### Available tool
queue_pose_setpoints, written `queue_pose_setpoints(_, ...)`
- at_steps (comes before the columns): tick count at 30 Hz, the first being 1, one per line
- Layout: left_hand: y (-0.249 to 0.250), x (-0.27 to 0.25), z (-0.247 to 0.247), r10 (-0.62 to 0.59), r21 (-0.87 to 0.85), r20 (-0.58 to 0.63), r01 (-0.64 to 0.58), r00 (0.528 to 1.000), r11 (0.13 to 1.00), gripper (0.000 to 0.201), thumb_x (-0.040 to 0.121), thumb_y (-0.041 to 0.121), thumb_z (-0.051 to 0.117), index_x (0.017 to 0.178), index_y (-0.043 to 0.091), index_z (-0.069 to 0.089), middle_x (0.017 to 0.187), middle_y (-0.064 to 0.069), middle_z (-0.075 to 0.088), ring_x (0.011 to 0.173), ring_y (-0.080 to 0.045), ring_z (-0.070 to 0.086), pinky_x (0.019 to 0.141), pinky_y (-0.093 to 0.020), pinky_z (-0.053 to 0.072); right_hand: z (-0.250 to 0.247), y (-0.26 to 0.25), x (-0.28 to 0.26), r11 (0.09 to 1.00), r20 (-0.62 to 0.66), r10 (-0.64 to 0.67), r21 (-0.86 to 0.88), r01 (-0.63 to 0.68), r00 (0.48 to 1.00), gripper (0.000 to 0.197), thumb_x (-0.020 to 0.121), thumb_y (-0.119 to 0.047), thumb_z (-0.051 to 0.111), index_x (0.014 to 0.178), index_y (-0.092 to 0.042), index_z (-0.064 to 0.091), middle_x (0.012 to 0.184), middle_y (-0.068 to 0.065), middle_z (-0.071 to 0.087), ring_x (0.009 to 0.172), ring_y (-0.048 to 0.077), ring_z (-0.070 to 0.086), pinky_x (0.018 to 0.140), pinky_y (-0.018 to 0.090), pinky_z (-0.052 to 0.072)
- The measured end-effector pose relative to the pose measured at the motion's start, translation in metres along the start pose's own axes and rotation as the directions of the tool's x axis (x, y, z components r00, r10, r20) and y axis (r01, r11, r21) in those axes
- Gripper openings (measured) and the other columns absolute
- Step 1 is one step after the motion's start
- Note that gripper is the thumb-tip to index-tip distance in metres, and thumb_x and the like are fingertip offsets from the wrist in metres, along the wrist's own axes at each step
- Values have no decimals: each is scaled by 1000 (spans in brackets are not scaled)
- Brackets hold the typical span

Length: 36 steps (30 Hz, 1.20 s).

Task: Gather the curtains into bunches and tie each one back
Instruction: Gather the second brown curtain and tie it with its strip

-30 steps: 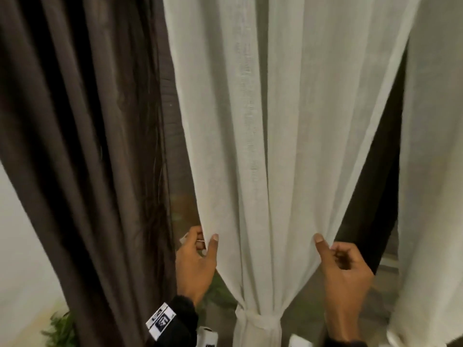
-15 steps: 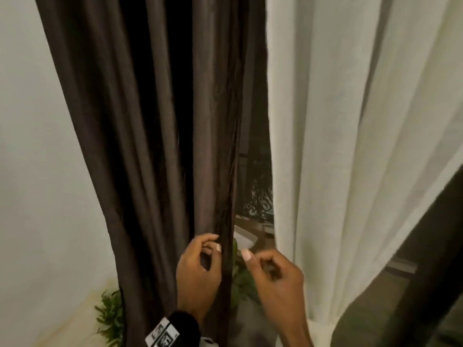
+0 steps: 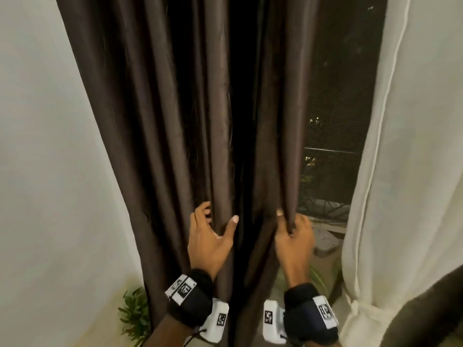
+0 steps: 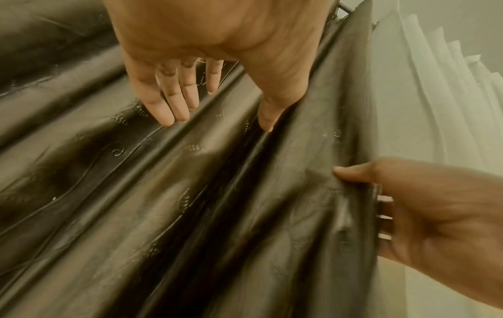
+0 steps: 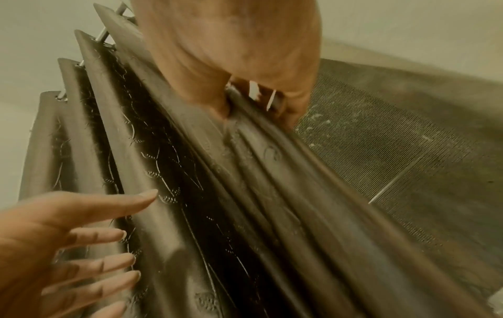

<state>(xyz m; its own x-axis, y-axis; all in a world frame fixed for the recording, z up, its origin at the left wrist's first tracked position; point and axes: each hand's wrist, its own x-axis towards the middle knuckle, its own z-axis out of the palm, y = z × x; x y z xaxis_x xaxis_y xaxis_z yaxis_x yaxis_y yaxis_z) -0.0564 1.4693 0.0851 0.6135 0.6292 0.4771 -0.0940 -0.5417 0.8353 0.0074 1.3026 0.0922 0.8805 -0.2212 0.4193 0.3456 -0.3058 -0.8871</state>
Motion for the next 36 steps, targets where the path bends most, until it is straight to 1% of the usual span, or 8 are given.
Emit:
queue_pose_setpoints(3,-14,19,12,-22,13,67,22,998,1000,85,83,61,80,153,35,39,142,9,53,121,-9,61,101,-38,56,-10,1,-15,991,-36,87,101,-83,996,36,110,-45,49,107,-17,72,100,3,68,94,24,65,83,37,50)
queue_pose_setpoints(7,-33,32,29,38,42,8,-38,999,998,53,97,29,71,146,29,52,110,5,71,93,-16,72,88,-45,62,-4,-4,-21,977,95,140,150,-153,986,35,114,-35,42,133,-19,66,120,5,68,114,25,64,99,41,49)
queue_pose_setpoints(10,-33,20,35,140,54,45,-142,989,988,44,100,36,58,142,27,57,108,7,76,94,-16,76,84,-41,63,9,-13,-16,976,171,129,153,-156,977,39,112,-48,42,142,-31,60,137,0,63,129,17,58,106,36,42)
queue_pose_setpoints(17,-9,8,22,312,-20,221,-316,924,949,26,86,25,57,111,29,63,100,8,70,91,-15,67,80,-41,59,55,-32,2,987,354,22,140,-76,935,110,70,-87,75,161,-47,29,159,-12,48,146,15,50,118,49,48)
queue_pose_setpoints(21,-26,33,-2,393,16,-39,-393,919,919,30,88,23,64,115,20,75,115,8,69,110,-15,65,98,-38,54,70,-27,19,989,295,9,139,-52,955,77,83,-61,65,152,-34,45,149,-4,58,138,23,57,114,55,49)
queue_pose_setpoints(24,-41,67,-15,151,16,-310,-154,939,988,55,90,34,75,139,14,60,135,-6,55,123,-23,59,105,-40,54,79,-30,20,995,293,-9,94,-19,956,76,78,-34,64,151,-22,46,145,5,58,134,29,57,114,53,49)
queue_pose_setpoints(29,-60,105,-21,-2,-113,-203,-21,979,993,80,92,29,81,159,30,38,140,2,55,124,-13,58,105,-41,55,100,-34,13,994,311,-2,101,-31,950,69,85,5,64,148,-20,52,134,3,63,123,22,59,104,35,46)
queue_pose_setpoints(36,-60,80,-25,224,-136,34,-217,974,967,32,101,19,67,132,25,69,106,9,66,90,-6,70,85,-35,61,125,-51,-10,960,250,100,230,-160,963,55,89,-44,56,140,-26,63,132,-1,71,126,22,65,114,54,50)
